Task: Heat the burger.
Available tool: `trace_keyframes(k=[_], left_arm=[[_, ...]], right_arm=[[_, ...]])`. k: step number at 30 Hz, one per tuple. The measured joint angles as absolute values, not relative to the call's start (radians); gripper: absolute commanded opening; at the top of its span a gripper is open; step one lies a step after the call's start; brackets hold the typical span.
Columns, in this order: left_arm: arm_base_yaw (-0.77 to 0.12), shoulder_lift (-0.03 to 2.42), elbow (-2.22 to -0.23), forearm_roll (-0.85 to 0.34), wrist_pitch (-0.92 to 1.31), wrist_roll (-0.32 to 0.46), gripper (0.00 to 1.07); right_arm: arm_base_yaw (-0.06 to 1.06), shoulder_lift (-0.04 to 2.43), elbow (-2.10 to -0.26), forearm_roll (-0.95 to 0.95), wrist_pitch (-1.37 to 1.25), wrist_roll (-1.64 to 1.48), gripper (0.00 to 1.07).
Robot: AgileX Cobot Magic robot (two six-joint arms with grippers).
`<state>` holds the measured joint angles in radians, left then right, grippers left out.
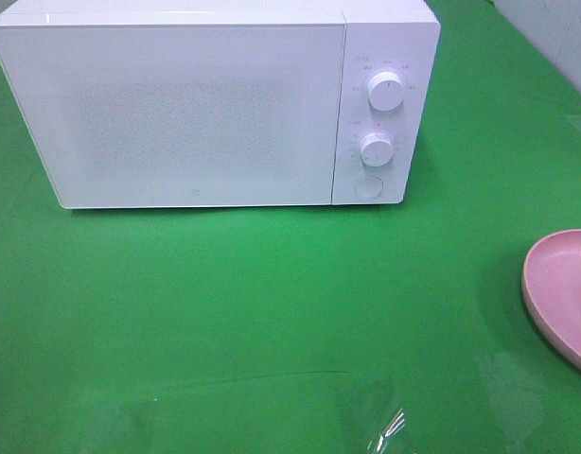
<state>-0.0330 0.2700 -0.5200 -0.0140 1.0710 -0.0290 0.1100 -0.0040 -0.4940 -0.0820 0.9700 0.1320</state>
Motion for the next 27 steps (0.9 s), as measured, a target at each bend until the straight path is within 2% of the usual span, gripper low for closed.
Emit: trace_keyframes(k=[9,27], left_arm=[[-0.033,0.028,-0.519,-0.014,1.070,-0.029,0.99],[-0.033,-0.004,-0.519,-0.014,1.070,-0.029,0.99]], right_arm=[[0.110,-0.004,-0.494,-0.082,0.970,0.132,0.76],[0.110,-0.004,-0.494,-0.082,0.970,0.132,0.76]])
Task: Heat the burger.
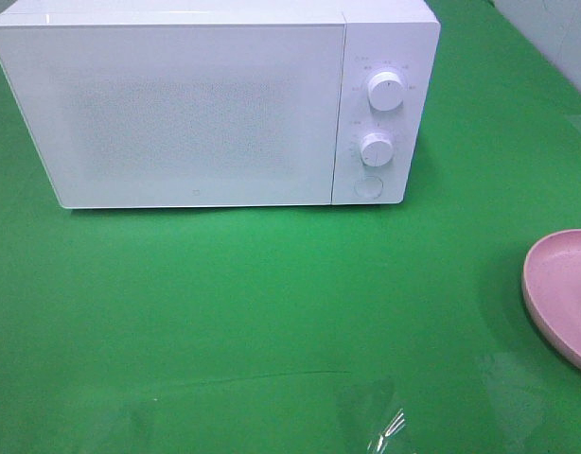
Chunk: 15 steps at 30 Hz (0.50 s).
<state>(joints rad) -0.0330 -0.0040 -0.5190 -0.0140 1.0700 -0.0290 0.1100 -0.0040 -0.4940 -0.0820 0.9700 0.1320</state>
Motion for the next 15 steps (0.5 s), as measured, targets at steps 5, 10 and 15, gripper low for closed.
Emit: trace_keyframes(k=[5,10,15], left_arm=[[-0.033,-0.004,-0.519,-0.014,1.070,-0.029,0.99],[-0.033,-0.004,-0.519,-0.014,1.070,-0.029,0.99],[-0.033,-0.004,-0.519,-0.014,1.070,-0.029,0.99]], right_arm=[[0.110,-0.004,-0.494,-0.082,0.970,0.132,0.76],[0.110,-0.004,-0.494,-0.082,0.970,0.132,0.76],[0.110,-0.004,-0.494,-0.082,0.970,0.132,0.76]])
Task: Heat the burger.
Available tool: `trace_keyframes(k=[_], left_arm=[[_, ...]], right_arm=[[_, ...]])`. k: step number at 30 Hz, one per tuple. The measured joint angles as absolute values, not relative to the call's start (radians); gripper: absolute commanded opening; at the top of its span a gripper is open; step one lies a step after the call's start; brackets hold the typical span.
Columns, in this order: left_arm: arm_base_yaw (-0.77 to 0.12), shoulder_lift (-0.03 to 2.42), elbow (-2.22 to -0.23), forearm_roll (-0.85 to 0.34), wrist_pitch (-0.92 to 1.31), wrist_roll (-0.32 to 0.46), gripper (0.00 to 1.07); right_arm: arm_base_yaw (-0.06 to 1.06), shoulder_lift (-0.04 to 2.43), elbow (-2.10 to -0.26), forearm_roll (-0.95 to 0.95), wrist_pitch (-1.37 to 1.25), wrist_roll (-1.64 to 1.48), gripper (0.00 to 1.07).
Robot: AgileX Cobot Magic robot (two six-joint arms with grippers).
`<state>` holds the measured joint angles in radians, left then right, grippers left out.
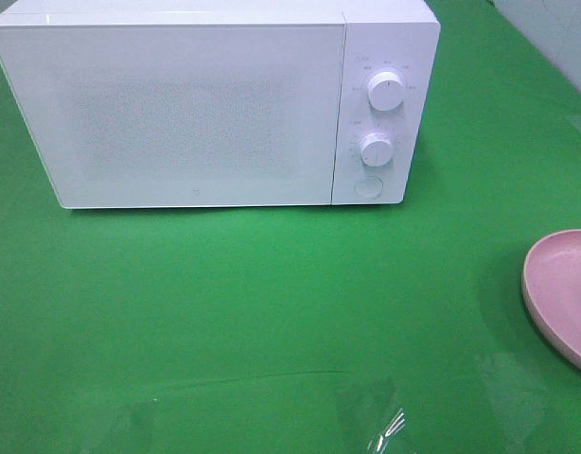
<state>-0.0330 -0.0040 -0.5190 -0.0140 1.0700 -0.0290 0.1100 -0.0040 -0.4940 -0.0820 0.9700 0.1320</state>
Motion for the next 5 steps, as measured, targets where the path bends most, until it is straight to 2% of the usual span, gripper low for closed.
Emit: trace_keyframes(k=[5], left_arm=[[-0.033,-0.004,-0.519,-0.014,1.070,-0.029,0.99]], right_arm=[[0.110,-0.004,-0.494,-0.082,0.970,0.132,0.76]])
